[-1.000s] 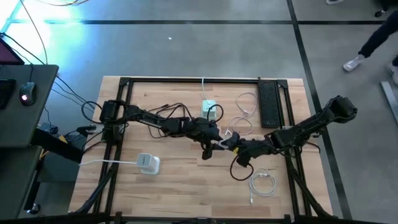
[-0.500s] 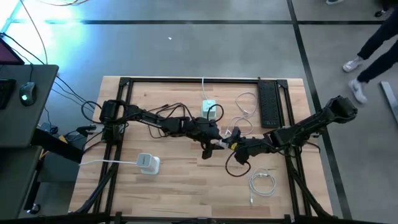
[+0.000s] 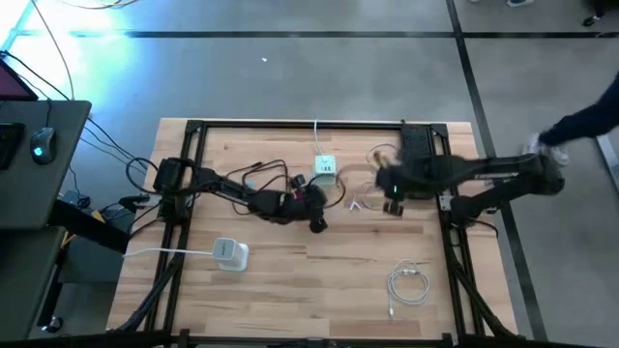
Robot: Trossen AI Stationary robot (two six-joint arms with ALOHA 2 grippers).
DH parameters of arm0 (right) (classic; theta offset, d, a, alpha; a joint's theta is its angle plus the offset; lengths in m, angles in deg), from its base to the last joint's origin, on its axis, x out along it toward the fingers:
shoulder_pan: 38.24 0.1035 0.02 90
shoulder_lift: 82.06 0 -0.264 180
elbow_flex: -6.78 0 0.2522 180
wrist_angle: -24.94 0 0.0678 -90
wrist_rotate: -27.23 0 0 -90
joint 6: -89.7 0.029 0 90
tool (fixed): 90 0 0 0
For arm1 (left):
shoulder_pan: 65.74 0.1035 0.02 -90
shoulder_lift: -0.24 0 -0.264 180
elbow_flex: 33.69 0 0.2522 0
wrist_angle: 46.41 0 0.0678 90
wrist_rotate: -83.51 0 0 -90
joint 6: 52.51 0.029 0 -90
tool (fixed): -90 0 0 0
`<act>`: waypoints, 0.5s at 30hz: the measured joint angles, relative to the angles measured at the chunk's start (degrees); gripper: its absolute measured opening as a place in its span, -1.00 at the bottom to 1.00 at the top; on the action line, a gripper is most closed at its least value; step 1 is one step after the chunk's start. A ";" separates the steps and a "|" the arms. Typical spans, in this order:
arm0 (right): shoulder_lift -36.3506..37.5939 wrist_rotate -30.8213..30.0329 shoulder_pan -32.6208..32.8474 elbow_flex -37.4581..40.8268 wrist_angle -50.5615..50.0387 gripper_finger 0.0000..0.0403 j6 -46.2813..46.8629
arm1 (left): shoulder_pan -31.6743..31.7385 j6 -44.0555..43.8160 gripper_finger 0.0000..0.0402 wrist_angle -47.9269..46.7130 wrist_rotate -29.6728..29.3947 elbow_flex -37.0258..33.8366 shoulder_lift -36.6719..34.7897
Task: Insert USB
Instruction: Insert the charger adapter into the black outlet extension
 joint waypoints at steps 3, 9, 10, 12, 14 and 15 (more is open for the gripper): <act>0.06 7.09 -9.13 -0.04 -5.26 -0.41 7.18 | -2.08 -1.57 -0.28 9.78 -5.11 -5.89 0.03; -0.03 14.95 -22.14 -0.06 -10.03 -0.41 15.27 | -6.36 -1.61 -0.34 23.38 -14.55 -14.29 0.03; -0.03 15.78 -23.58 -0.05 -11.15 -0.41 16.08 | -6.88 -1.57 -0.34 24.71 -16.00 -14.99 0.03; -0.01 17.39 -25.84 0.57 -11.71 -0.41 15.76 | -7.62 -1.20 -0.35 25.85 -18.62 -15.75 0.03; -0.04 19.53 -27.07 1.65 -11.92 -0.41 10.87 | -7.83 0.43 -0.35 26.84 -19.09 -15.94 0.02; -0.03 20.04 -27.24 2.24 -11.90 -0.41 6.73 | -7.91 1.18 -0.35 27.00 -18.98 -16.00 0.00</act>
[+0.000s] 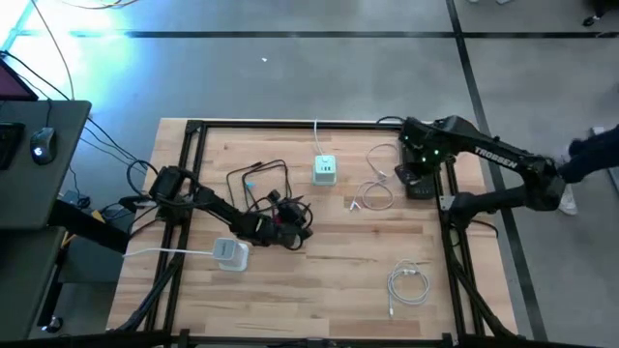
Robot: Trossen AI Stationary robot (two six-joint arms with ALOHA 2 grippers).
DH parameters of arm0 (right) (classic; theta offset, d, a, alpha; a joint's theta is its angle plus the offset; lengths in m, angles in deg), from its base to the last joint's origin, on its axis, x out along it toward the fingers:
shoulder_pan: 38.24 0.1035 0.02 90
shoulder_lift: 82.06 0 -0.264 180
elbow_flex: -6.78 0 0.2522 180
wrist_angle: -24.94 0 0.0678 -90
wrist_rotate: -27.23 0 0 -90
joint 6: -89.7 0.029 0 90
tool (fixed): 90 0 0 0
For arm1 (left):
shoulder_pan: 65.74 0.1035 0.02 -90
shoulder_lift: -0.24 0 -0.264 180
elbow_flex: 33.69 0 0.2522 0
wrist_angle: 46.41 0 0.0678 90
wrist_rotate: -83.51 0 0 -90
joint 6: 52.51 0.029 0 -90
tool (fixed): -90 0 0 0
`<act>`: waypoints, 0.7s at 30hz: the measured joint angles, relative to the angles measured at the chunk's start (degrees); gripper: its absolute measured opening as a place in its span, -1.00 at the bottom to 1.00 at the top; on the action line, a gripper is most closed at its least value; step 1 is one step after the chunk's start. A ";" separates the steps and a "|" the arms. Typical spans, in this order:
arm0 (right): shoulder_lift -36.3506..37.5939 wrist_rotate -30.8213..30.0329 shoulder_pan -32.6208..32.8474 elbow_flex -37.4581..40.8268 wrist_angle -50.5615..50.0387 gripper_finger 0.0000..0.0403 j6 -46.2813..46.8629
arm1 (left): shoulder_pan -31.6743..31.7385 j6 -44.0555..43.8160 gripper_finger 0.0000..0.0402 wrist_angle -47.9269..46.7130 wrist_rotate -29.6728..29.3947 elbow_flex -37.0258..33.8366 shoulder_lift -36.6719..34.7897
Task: Insert USB
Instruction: Insert the charger adapter into the black outlet extension
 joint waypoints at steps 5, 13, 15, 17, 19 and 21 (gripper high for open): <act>-0.77 -2.19 1.74 2.33 0.61 -0.41 -23.10 | -0.18 0.31 -0.35 0.12 2.84 -0.04 0.00; -5.49 -14.42 5.52 5.21 3.91 -0.41 -45.81 | -0.20 0.30 -0.35 -0.01 4.50 -0.06 0.00; -5.96 -15.95 5.43 6.48 6.37 -0.41 -50.34 | -0.18 0.28 -0.35 0.01 5.10 -0.06 0.00; -6.01 -16.84 4.93 8.21 8.78 -0.41 -54.10 | -0.18 0.28 -0.35 -0.02 5.14 -0.06 0.00; -6.01 -16.81 4.41 9.84 10.38 -0.41 -56.18 | -0.18 0.26 -0.35 0.01 5.13 -0.06 0.00; -6.01 -17.49 4.23 11.35 11.13 -0.41 -57.32 | -0.19 0.26 -0.35 -0.02 5.12 -0.06 0.00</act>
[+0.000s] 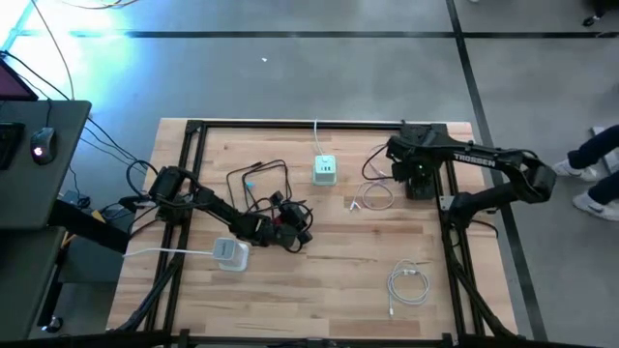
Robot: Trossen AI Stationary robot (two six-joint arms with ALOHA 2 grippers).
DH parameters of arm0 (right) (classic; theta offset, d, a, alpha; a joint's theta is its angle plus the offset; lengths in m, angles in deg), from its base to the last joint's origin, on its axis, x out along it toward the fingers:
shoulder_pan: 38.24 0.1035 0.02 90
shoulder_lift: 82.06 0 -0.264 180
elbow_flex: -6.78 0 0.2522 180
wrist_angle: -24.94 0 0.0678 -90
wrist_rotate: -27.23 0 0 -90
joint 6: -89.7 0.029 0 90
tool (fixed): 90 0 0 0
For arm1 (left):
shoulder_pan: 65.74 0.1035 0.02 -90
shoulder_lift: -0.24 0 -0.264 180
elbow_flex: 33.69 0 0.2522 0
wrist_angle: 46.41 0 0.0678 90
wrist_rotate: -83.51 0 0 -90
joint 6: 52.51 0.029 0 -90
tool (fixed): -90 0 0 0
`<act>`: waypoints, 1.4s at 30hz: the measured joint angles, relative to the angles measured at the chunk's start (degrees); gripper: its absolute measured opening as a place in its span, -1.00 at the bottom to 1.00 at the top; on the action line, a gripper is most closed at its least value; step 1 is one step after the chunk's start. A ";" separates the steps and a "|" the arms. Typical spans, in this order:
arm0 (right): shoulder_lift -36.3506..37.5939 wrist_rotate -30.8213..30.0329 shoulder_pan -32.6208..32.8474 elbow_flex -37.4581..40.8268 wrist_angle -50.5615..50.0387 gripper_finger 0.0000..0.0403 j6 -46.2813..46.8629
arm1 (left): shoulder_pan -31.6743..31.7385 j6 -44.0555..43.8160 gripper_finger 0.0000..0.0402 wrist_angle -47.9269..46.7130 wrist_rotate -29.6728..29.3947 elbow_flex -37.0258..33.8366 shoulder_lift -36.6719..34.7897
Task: Insert USB
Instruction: Insert the charger adapter into the black outlet extension
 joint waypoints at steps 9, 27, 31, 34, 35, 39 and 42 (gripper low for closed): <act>0.55 -2.97 -0.03 2.74 0.80 -0.41 -1.61 | 0.01 0.00 -0.35 0.00 -0.03 -0.02 0.00; 1.86 -0.81 -5.97 0.40 3.06 -0.41 -4.58 | 0.01 0.00 -0.35 0.02 0.28 -0.02 0.00; 1.86 0.95 -5.97 0.40 3.07 -0.41 -4.45 | 0.03 0.00 -0.35 0.02 0.33 -0.02 0.00; 1.86 0.82 -5.97 0.40 3.02 -0.41 -4.45 | 0.03 0.00 -0.35 0.02 0.35 -0.02 0.00; 1.86 0.63 -5.97 0.40 2.90 -0.41 -4.45 | 0.03 0.00 -0.35 0.00 0.35 -0.02 0.00; 1.86 0.58 -6.01 0.45 2.91 -0.41 -4.43 | 0.03 0.00 -0.35 0.00 0.37 -0.02 0.00; 1.88 0.64 -6.01 2.23 3.62 -0.41 -4.42 | 0.03 0.00 -0.35 0.00 0.99 -0.02 0.00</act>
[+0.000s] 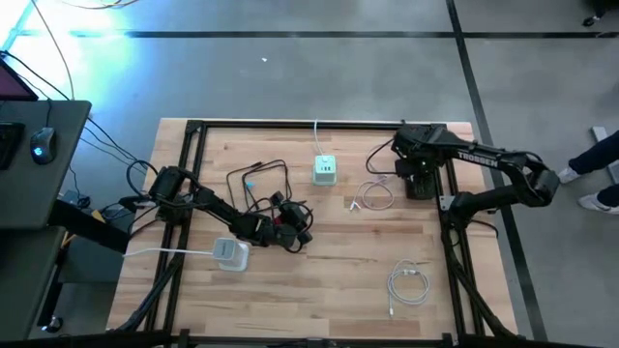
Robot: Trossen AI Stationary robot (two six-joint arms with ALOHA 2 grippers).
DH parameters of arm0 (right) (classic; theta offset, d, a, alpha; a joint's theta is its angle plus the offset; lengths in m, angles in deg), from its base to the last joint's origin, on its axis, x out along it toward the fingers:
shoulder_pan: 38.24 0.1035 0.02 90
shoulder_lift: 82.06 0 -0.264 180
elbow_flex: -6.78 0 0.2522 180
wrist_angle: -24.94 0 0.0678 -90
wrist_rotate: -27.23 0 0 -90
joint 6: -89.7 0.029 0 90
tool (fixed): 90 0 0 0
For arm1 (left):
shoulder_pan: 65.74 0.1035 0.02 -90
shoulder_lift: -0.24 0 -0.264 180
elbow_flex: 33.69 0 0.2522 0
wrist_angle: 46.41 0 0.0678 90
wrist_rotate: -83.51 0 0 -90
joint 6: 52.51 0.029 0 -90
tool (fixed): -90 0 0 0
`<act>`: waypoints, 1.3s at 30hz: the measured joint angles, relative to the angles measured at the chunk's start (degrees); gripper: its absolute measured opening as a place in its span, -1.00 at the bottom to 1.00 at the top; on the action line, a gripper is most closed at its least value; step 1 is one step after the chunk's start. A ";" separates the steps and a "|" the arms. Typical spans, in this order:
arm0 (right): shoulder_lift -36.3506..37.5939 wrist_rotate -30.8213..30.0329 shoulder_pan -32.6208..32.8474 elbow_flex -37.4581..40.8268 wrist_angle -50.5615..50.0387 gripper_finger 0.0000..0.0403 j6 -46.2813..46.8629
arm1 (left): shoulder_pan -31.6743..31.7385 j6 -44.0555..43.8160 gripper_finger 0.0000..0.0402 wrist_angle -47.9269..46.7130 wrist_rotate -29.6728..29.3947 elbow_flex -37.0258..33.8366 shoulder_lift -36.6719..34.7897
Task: Insert USB
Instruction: Insert the charger adapter into the black outlet extension
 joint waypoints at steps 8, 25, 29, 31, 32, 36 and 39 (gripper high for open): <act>0.43 -1.17 -0.09 3.45 3.21 -0.41 0.05 | 0.00 0.00 -0.35 0.00 0.50 0.00 0.00; 0.35 2.16 -3.80 3.81 5.60 -0.41 -3.29 | 0.00 0.00 -0.35 0.11 0.72 0.00 0.00; 0.48 2.39 -3.71 5.05 7.62 -0.41 -3.15 | 0.00 0.00 -0.35 0.10 0.74 0.00 -0.02; 0.73 2.16 -3.67 6.62 9.02 -0.36 -3.22 | 0.00 0.00 -0.35 0.11 0.74 0.00 -0.02; 0.78 1.80 -3.66 7.20 9.70 -0.31 -3.20 | 0.00 0.00 -0.35 0.11 0.74 0.00 -0.02; 0.24 -1.67 -3.65 8.20 10.39 -0.12 0.05 | -0.02 0.00 -0.35 0.13 0.74 0.00 -0.02; 0.24 -2.16 -3.68 6.91 8.76 -0.06 1.56 | 0.09 0.00 -0.35 0.11 0.68 0.04 -0.02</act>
